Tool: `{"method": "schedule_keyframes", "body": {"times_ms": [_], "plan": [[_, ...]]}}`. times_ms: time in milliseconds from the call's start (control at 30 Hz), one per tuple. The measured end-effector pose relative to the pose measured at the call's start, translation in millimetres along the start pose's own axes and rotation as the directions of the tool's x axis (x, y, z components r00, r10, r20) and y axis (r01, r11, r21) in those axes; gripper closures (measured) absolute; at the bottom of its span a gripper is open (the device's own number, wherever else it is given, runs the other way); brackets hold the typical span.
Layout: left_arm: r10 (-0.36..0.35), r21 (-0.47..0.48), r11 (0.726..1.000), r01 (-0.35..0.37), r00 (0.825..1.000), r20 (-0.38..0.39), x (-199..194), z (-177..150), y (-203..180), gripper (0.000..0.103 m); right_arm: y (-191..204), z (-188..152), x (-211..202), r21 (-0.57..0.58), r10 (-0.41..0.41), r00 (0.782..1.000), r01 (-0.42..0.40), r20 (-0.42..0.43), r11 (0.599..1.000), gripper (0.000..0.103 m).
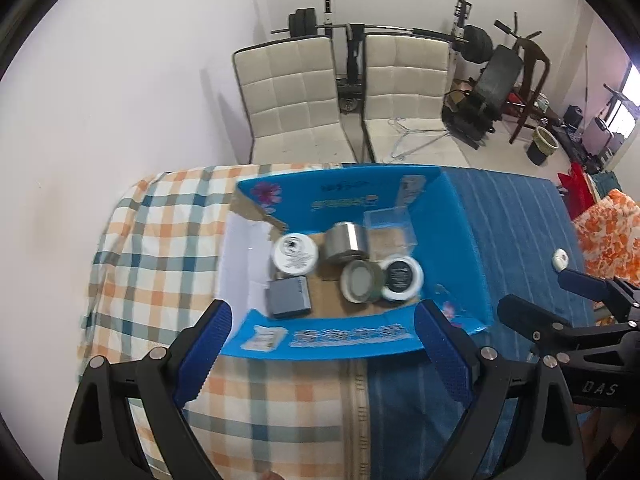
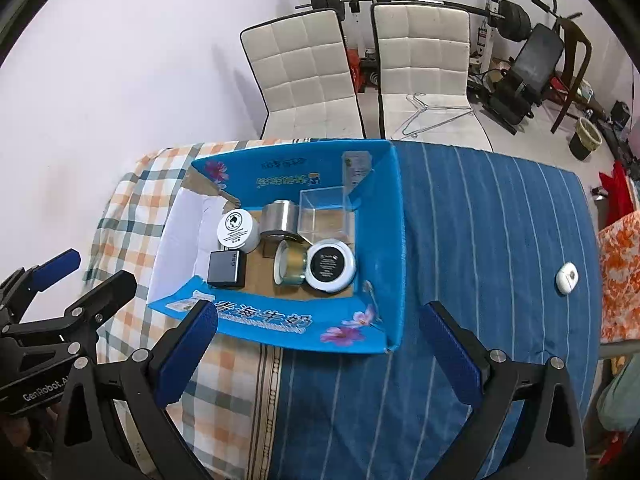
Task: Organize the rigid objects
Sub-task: 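Move both tools back over the car key and white device, then grasp the car key with the left gripper while the right gripper approaches the white device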
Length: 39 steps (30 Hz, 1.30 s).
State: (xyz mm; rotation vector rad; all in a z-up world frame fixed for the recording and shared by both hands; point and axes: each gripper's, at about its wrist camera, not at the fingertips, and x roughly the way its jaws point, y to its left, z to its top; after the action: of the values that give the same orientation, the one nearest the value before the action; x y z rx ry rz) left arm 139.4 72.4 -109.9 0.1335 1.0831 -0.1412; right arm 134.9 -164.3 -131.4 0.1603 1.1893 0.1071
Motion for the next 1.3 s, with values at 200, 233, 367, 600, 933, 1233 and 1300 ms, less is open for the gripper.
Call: {"method": "schedule_keyframes", "body": {"times_ms": [200,233,367,600,933,1233,1300], "plan": [[-0.038,0.089,0.995,0.039,0.999,-0.018,11.2,-10.2,-76.4,0.009,-68.9,-29.2,-11.5,0.073,-0.007,1.0,0.007,-0.008,0.997,0.0],[-0.044,0.108,0.993,0.047,0.999,-0.026,15.0,-12.8,-90.3,0.01,-83.3,-36.3,-12.1,0.093,-0.006,1.0,0.007,-0.01,0.996,0.0],[-0.085,0.234,0.967,0.101,0.993,-0.079,45.2,-30.6,-170.7,0.01,-166.5,-77.4,-9.0,0.223,-0.033,0.998,0.045,-0.057,0.974,0.0],[-0.144,0.36,0.903,0.233,0.955,-0.258,116.1,-56.9,-296.4,0.01,-295.6,-167.9,18.0,0.422,-0.071,0.98,0.145,-0.186,0.895,0.0],[-0.097,0.41,0.854,0.321,0.871,-0.481,205.7,-99.2,-416.2,0.013,-410.1,-255.0,44.3,0.58,-0.033,0.959,0.198,-0.282,0.79,0.036],[-0.08,0.39,0.881,0.268,0.897,-0.435,198.8,-85.8,-405.8,0.084,-453.8,-250.2,37.2,0.639,-0.003,0.972,0.157,-0.235,0.753,0.036],[-0.073,0.348,0.908,0.235,0.905,-0.42,201.0,-70.5,-389.7,0.087,-457.7,-234.6,39.5,0.632,0.001,0.976,0.14,-0.217,0.762,0.036]]}}
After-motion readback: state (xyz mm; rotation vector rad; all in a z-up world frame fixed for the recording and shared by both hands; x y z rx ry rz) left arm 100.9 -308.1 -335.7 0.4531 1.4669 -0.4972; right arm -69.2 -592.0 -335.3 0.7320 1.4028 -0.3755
